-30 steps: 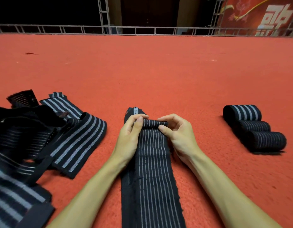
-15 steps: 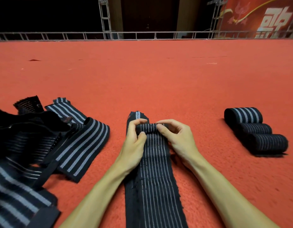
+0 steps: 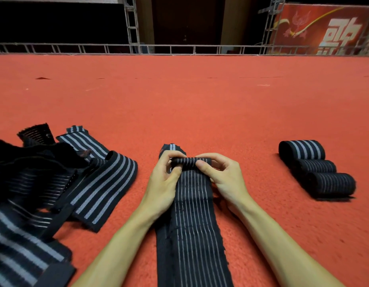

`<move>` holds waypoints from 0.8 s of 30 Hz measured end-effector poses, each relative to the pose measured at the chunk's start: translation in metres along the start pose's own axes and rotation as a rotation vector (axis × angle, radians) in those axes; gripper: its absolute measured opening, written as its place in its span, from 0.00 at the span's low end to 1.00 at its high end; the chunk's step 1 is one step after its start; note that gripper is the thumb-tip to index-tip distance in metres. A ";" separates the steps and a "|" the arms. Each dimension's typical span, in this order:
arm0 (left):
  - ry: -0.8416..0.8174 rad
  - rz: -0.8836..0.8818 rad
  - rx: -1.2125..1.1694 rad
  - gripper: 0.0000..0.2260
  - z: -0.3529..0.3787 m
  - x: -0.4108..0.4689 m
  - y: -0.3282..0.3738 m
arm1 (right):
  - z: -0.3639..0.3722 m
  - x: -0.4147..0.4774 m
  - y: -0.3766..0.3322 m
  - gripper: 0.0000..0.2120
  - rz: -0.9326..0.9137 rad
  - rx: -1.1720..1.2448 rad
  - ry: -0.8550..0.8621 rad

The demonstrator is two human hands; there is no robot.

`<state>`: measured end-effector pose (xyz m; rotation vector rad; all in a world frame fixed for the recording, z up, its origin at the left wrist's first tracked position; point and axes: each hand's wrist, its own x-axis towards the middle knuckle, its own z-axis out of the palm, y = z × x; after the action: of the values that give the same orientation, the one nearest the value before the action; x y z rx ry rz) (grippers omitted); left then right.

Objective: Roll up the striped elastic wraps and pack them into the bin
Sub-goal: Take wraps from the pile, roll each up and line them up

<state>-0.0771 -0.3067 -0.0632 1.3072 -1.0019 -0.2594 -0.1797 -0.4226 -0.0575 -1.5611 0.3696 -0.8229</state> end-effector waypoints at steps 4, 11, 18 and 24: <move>0.042 -0.041 -0.052 0.14 0.001 -0.001 0.002 | 0.001 -0.001 0.000 0.05 0.037 0.104 -0.006; 0.039 -0.230 -0.188 0.15 0.004 -0.002 0.005 | -0.002 -0.003 -0.003 0.10 0.074 0.156 0.000; 0.033 -0.208 -0.048 0.15 0.006 -0.001 0.001 | -0.001 -0.002 -0.001 0.13 -0.017 0.115 -0.009; 0.008 -0.176 0.001 0.05 0.006 -0.001 -0.001 | -0.003 0.000 0.004 0.14 -0.035 0.071 -0.059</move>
<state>-0.0819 -0.3102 -0.0646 1.3980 -0.8807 -0.3880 -0.1807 -0.4258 -0.0613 -1.5257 0.2674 -0.8069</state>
